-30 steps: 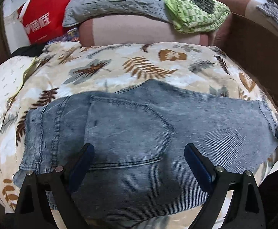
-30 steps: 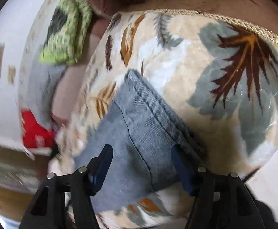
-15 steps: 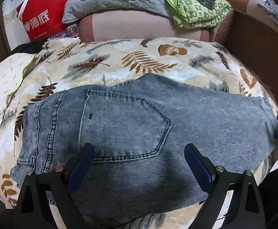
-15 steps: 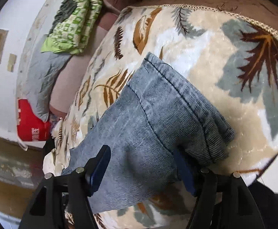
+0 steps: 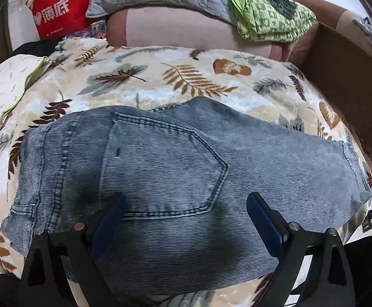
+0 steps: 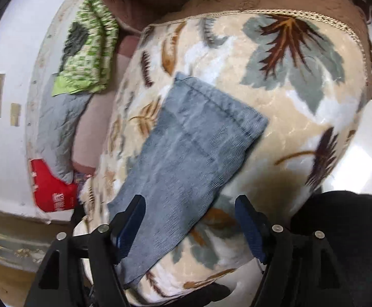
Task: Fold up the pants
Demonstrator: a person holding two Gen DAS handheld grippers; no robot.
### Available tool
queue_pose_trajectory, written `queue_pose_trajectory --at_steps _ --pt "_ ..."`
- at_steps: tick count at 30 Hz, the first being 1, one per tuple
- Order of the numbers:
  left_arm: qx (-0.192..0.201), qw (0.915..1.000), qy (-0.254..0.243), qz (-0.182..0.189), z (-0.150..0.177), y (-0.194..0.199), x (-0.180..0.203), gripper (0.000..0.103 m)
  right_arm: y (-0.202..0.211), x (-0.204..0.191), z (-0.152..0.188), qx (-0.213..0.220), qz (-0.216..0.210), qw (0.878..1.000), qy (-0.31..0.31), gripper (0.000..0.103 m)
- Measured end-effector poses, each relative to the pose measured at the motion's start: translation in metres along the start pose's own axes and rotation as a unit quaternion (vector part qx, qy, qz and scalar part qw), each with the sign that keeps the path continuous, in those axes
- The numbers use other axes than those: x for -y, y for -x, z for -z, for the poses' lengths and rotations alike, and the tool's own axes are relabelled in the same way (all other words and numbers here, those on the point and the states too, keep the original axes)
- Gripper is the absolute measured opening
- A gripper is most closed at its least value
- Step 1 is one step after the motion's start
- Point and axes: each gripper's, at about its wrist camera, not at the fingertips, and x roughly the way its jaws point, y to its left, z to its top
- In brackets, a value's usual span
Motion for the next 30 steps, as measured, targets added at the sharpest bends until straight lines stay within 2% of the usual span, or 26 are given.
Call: queue_pose_trajectory --at_steps 6,11,15,19,24,27,30 --pt "0.007 0.9999 -0.011 0.004 -0.010 0.000 0.036 0.095 -0.019 0.013 -0.027 -0.001 0.031 0.999 -0.021 0.075" --pt "0.012 0.9987 -0.048 -0.013 -0.012 0.000 0.064 0.095 -0.028 0.020 -0.040 0.002 0.014 0.999 -0.032 0.076" --pt "0.005 0.9984 -0.054 -0.013 -0.010 -0.004 0.071 0.095 -0.022 0.012 -0.032 0.009 0.039 0.999 0.013 0.076" --pt "0.006 0.9987 -0.049 -0.012 -0.008 -0.003 0.069 0.095 -0.015 0.002 -0.019 0.026 0.081 0.994 0.064 0.076" --pt "0.011 0.9990 -0.042 -0.011 -0.006 0.002 0.064 0.095 -0.013 -0.003 -0.013 0.025 0.088 0.993 0.076 0.076" --pt "0.016 0.9993 -0.035 -0.006 -0.006 0.006 0.058 0.095 -0.006 -0.023 0.000 0.037 0.108 0.985 0.126 0.076" --pt "0.019 0.9991 -0.036 -0.015 -0.004 0.007 0.053 0.095 -0.003 -0.056 0.020 0.051 0.149 0.966 0.206 0.076"
